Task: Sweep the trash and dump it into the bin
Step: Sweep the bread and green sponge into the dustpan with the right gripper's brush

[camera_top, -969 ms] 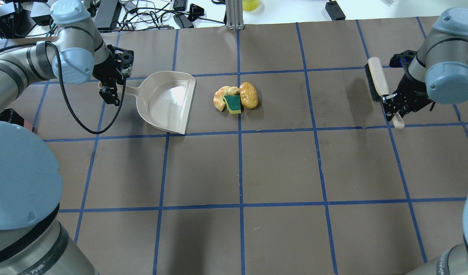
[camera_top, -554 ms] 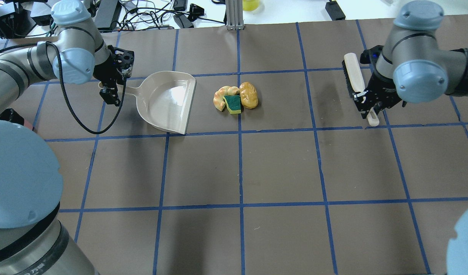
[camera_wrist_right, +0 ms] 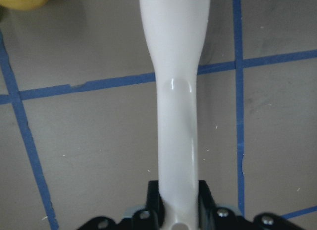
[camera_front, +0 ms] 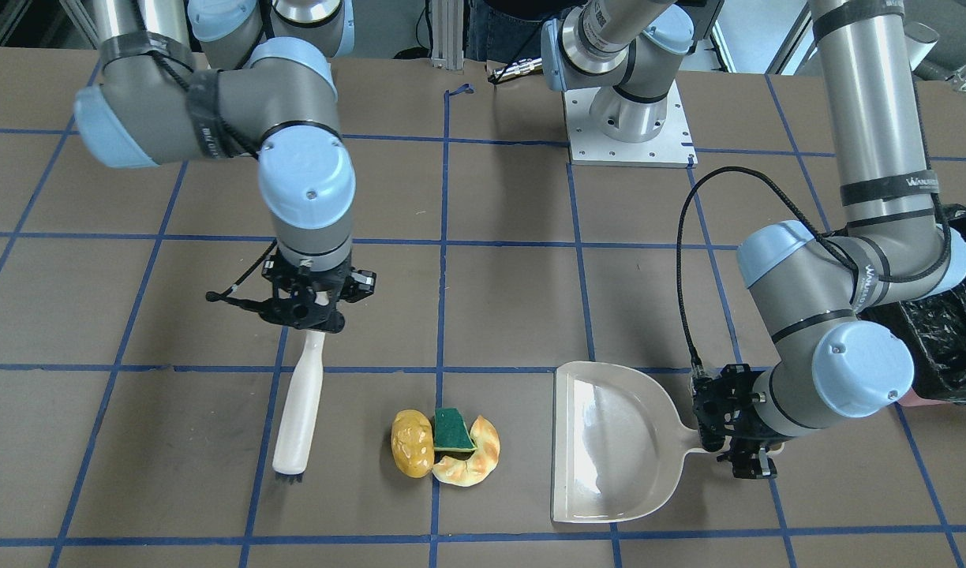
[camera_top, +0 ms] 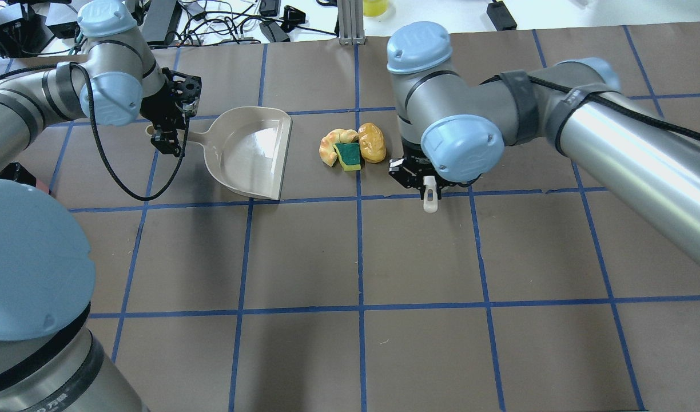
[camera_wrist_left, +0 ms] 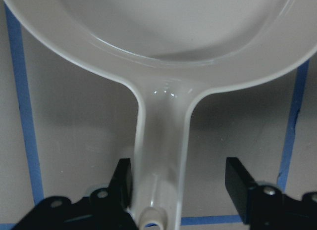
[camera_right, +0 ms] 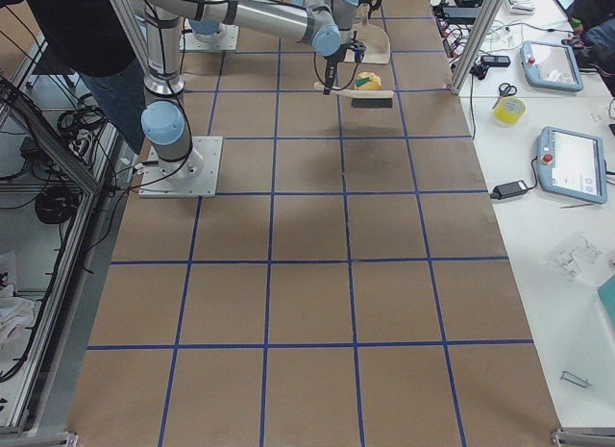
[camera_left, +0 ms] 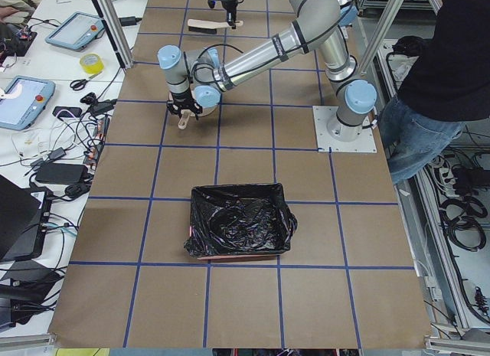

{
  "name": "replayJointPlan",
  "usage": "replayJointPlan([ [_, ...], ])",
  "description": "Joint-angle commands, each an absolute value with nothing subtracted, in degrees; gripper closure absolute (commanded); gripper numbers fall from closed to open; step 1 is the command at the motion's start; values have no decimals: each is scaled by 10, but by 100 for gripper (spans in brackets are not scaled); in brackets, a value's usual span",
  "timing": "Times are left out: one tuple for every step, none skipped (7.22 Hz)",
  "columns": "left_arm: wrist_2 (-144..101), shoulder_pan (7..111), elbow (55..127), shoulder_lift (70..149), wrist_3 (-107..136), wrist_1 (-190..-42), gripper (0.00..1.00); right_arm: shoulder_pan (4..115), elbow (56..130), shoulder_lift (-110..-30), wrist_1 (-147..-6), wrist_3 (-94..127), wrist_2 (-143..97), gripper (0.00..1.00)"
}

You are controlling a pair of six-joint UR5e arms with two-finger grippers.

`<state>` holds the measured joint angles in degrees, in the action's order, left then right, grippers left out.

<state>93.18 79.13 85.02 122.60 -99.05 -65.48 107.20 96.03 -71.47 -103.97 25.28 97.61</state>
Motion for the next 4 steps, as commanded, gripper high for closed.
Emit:
replayJointPlan([
  [932,794,850,1223,-992,-655,73,1110,936,-673,-1035,297,980,100],
  [932,797,850,1223,-990,-655,89,1112,925,-660,-1035,298,977,100],
  [932,798,850,1223,-989,-655,99,1114,920,-647,-1036,312,974,100],
  [932,798,850,1223,-989,-655,100,1119,913,-636,-1039,313,972,100],
])
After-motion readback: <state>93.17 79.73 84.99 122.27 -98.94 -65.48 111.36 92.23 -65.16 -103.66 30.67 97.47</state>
